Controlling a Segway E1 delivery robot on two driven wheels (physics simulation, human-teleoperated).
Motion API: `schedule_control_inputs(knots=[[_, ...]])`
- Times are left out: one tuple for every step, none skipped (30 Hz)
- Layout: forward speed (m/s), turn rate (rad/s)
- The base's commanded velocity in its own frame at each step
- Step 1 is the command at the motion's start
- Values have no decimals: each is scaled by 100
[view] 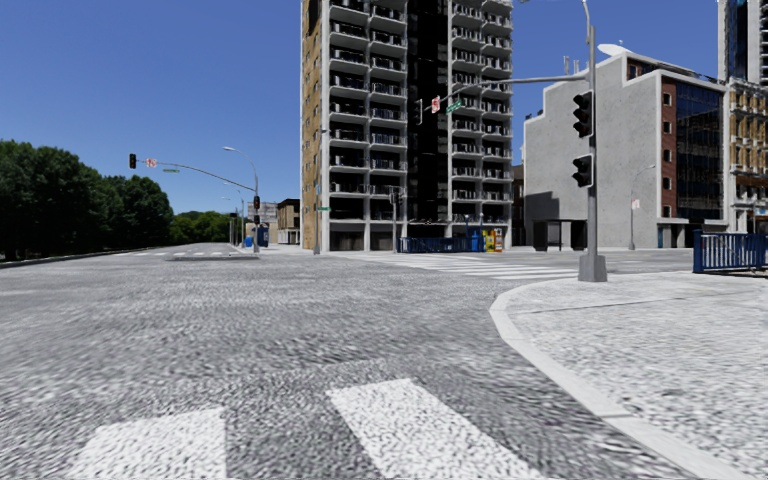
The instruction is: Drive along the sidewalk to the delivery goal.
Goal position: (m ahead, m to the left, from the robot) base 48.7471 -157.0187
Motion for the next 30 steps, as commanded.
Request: schedule_control_inputs(knots=[[78,-39],[78,-39],[78,-39],[78,-39],[78,-39],[78,-39],[79,-39],[79,-39],[79,-39],[79,-39],[80,-39],[80,-39],[80,-39],[80,-39],[80,-39],[80,-39],[80,-39],[80,-39],[80,-39],[80,-39],[80,-39],[80,-39],[80,-39],[80,-39],[80,-39],[82,-39],[86,-39],[86,-39],[92,-39],[94,-46]])
